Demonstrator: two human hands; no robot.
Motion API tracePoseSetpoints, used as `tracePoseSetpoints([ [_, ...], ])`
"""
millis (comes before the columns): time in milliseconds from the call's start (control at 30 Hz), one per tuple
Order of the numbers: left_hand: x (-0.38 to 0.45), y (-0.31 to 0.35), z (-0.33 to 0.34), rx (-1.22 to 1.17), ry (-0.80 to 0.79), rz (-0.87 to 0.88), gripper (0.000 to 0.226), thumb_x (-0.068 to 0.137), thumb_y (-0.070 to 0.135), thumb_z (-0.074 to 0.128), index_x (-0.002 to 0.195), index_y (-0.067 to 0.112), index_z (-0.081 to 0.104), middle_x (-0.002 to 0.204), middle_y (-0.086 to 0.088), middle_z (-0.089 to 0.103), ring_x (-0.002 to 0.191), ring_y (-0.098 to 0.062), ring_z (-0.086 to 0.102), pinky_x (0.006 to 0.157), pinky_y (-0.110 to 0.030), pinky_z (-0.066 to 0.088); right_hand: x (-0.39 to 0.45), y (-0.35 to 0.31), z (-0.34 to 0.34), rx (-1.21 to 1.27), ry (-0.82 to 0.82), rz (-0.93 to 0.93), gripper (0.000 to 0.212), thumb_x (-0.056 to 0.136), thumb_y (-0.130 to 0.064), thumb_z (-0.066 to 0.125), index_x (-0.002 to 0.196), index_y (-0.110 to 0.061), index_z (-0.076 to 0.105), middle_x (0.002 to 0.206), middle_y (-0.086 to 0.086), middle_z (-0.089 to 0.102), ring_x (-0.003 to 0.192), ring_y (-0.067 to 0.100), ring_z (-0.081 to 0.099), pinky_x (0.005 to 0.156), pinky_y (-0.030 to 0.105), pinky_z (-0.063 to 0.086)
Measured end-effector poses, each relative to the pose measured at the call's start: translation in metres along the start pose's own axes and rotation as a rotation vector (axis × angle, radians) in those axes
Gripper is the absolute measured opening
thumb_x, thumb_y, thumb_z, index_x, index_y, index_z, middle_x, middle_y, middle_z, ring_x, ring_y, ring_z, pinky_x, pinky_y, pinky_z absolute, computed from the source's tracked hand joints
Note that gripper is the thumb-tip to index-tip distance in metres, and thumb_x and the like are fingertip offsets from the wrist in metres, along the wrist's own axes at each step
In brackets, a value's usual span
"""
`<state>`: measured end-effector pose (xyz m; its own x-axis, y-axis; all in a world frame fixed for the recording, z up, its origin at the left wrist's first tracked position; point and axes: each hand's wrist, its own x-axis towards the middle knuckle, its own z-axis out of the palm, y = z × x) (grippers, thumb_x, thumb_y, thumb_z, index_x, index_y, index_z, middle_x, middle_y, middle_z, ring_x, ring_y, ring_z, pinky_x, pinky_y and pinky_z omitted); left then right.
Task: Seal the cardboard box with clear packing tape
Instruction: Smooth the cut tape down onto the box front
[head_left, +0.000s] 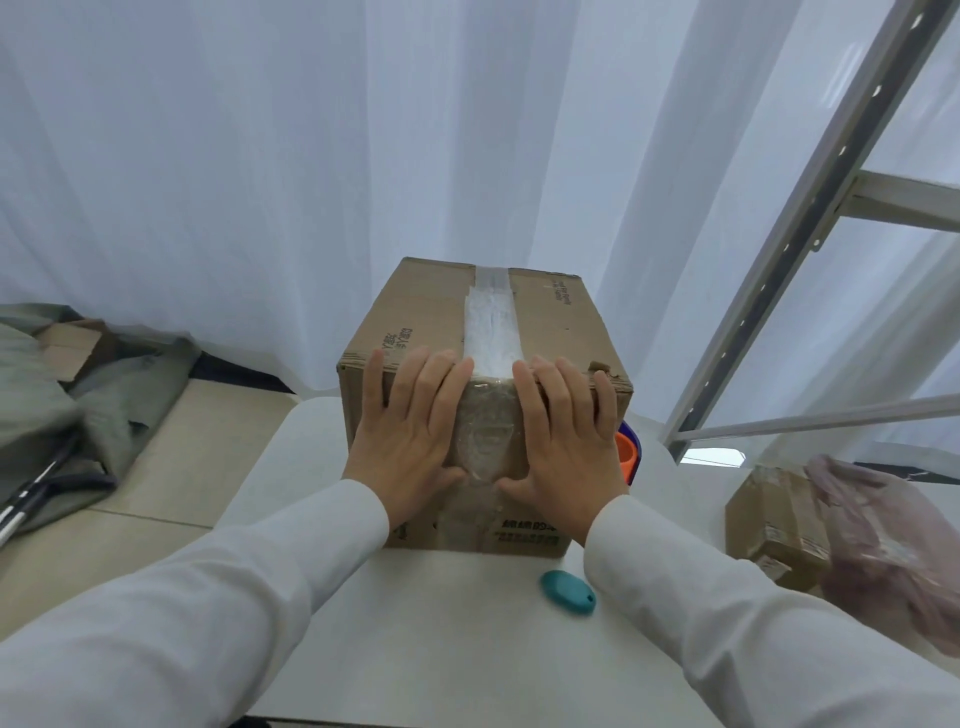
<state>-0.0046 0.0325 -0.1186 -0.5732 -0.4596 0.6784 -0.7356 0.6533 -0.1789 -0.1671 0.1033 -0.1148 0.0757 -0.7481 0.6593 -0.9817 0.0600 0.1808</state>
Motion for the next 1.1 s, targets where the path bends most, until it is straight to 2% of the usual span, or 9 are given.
tracePoseSetpoints([
  [233, 0.002, -0.001, -0.002, -0.009, 0.051, 0.025, 0.107, 0.046, 0.052, 0.082, 0.127, 0.004, 0.033, 0.122, -0.01, 0.034, 0.114, -0.03, 0.035, 0.103, -0.05, 0.01, 0.004, 0.009, -0.009, 0.012, 0.039, -0.072, 0.092, 0.056, -0.057, 0.075, 0.128, -0.018, 0.034, 0.121, 0.002, 0.036, 0.11, 0.023, 0.036, 0.096, 0.038, 0.022],
  [400, 0.004, -0.005, -0.006, -0.041, 0.079, 0.038, 0.092, 0.049, 0.041, 0.081, 0.123, 0.008, 0.037, 0.118, -0.007, 0.036, 0.11, -0.026, 0.037, 0.095, -0.047, 0.022, 0.011, 0.014, -0.015, 0.052, 0.066, -0.084, 0.073, 0.061, -0.046, 0.078, 0.119, -0.022, 0.042, 0.106, 0.003, 0.062, 0.096, 0.018, 0.038, 0.087, 0.035, 0.025],
  [600, 0.011, -0.008, -0.016, -0.103, 0.069, -0.01, 0.078, 0.048, 0.036, 0.085, 0.112, 0.017, 0.044, 0.102, -0.005, 0.064, 0.097, -0.02, 0.04, 0.084, -0.037, 0.025, 0.017, 0.017, -0.023, 0.205, 0.047, -0.027, 0.047, 0.069, -0.039, 0.072, 0.11, -0.025, 0.052, 0.093, -0.002, 0.065, 0.09, 0.014, 0.04, 0.084, 0.028, 0.025],
  [700, 0.015, -0.008, -0.02, -0.134, 0.059, -0.032, 0.071, 0.05, 0.037, 0.085, 0.107, 0.022, 0.046, 0.095, -0.001, 0.065, 0.092, -0.018, 0.041, 0.081, -0.034, 0.025, 0.021, 0.017, -0.027, 0.271, 0.016, 0.015, 0.038, 0.07, -0.035, 0.074, 0.104, -0.023, 0.063, 0.089, -0.004, 0.066, 0.088, 0.017, 0.05, 0.081, 0.022, 0.025],
  [800, 0.018, -0.01, -0.023, -0.159, 0.061, -0.022, 0.061, 0.052, 0.036, 0.085, 0.1, 0.024, 0.049, 0.086, 0.002, 0.063, 0.085, -0.02, 0.051, 0.078, -0.032, 0.026, 0.026, 0.017, -0.034, 0.354, -0.019, 0.049, 0.031, 0.071, -0.032, 0.077, 0.099, -0.022, 0.067, 0.087, -0.005, 0.067, 0.084, 0.012, 0.048, 0.075, 0.013, 0.023],
  [867, 0.019, -0.011, -0.024, -0.184, 0.07, -0.013, 0.049, 0.06, 0.036, 0.078, 0.098, 0.025, 0.05, 0.084, 0.004, 0.063, 0.083, -0.02, 0.051, 0.078, -0.032, 0.026, 0.029, 0.019, -0.038, 0.404, -0.037, 0.064, 0.026, 0.073, -0.031, 0.075, 0.097, -0.021, 0.069, 0.085, -0.006, 0.067, 0.08, 0.008, 0.044, 0.072, 0.013, 0.026],
  [967, 0.023, -0.016, -0.029, -0.237, 0.064, -0.007, 0.024, 0.074, 0.042, 0.052, 0.093, 0.027, 0.054, 0.082, 0.008, 0.063, 0.08, -0.017, 0.049, 0.078, -0.032, 0.026, 0.034, 0.02, -0.044, 0.457, -0.083, 0.095, 0.02, 0.079, -0.03, 0.07, 0.096, -0.021, 0.072, 0.077, -0.015, 0.058, 0.077, 0.006, 0.041, 0.068, 0.009, 0.026],
  [1033, 0.027, -0.021, -0.033, -0.298, 0.034, 0.012, 0.025, 0.079, 0.04, 0.044, 0.088, 0.025, 0.062, 0.08, 0.01, 0.063, 0.075, -0.019, 0.056, 0.077, -0.031, 0.028, 0.038, 0.022, -0.048, 0.484, -0.124, 0.096, 0.016, 0.082, -0.031, 0.066, 0.094, -0.021, 0.073, 0.073, -0.017, 0.054, 0.074, 0.007, 0.043, 0.066, 0.012, 0.031],
  [1100, 0.029, -0.025, -0.035, -0.385, 0.025, 0.021, 0.026, 0.084, 0.037, 0.042, 0.086, 0.024, 0.065, 0.078, 0.011, 0.063, 0.073, -0.017, 0.054, 0.076, -0.031, 0.034, 0.042, 0.026, -0.052, 0.535, -0.145, 0.123, 0.016, 0.086, -0.03, 0.061, 0.09, -0.021, 0.073, 0.074, -0.013, 0.06, 0.077, 0.009, 0.049, 0.07, 0.02, 0.039],
])
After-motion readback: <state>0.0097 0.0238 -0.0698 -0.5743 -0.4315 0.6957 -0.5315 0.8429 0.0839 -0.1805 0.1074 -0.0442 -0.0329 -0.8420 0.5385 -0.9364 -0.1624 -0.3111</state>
